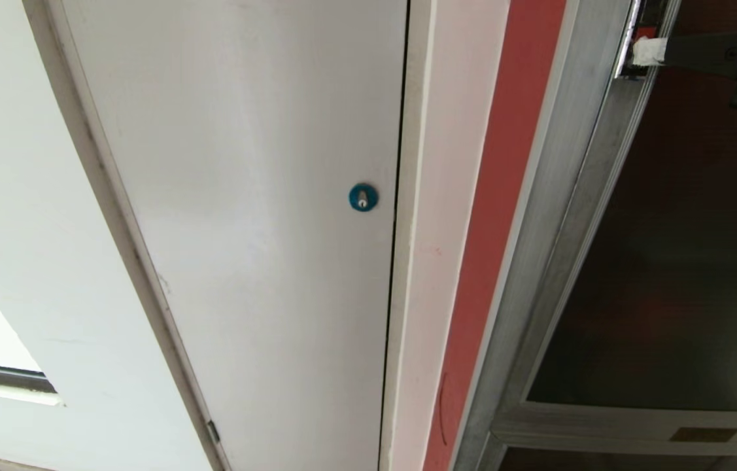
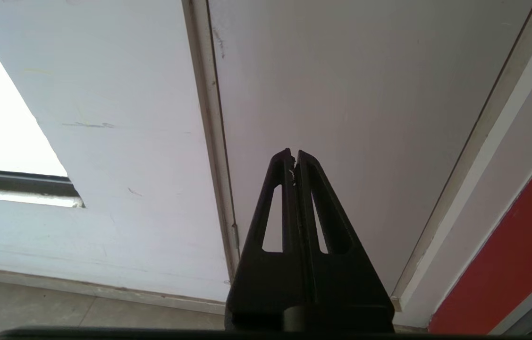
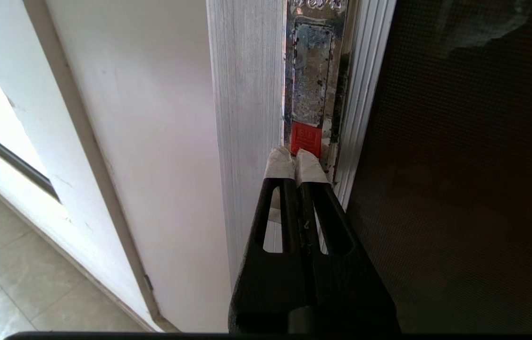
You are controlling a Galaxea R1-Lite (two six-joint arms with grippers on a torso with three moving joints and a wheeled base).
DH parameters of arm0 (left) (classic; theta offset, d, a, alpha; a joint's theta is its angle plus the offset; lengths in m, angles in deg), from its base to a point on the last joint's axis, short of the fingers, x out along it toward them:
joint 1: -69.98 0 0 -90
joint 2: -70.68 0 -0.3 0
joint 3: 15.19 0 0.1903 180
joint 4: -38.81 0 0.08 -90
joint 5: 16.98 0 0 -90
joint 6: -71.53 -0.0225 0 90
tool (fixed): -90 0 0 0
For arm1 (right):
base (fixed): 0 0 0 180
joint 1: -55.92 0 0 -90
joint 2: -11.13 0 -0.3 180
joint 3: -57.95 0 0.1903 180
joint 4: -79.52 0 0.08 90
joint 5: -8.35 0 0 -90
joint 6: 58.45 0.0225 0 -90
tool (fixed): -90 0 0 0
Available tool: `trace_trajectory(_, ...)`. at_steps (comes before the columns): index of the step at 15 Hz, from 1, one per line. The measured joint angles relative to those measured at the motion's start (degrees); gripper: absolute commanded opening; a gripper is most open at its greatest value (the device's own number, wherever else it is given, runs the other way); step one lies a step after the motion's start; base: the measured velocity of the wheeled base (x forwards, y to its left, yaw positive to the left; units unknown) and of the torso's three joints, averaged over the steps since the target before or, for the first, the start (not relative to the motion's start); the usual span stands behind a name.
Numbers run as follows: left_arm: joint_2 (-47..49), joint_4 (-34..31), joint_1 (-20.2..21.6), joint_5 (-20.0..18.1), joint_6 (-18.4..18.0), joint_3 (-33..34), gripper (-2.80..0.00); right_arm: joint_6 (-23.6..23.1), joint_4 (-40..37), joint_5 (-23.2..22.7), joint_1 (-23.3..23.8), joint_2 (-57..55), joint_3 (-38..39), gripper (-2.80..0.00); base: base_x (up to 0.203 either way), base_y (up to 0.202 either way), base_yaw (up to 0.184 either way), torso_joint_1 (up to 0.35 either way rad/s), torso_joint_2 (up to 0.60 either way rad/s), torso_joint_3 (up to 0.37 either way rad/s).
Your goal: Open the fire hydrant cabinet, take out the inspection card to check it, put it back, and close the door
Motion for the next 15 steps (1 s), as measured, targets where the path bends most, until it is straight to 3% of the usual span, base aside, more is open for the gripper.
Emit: trace_trajectory(15, 0.0, 0.0, 0.0, 0.0, 0.0, 0.0, -2.8, 0.4, 0.4, 0.9, 1.2, 0.3, -0.3, -2.8, 0.0, 0.0, 0.0, 0.0, 0.0, 0.0)
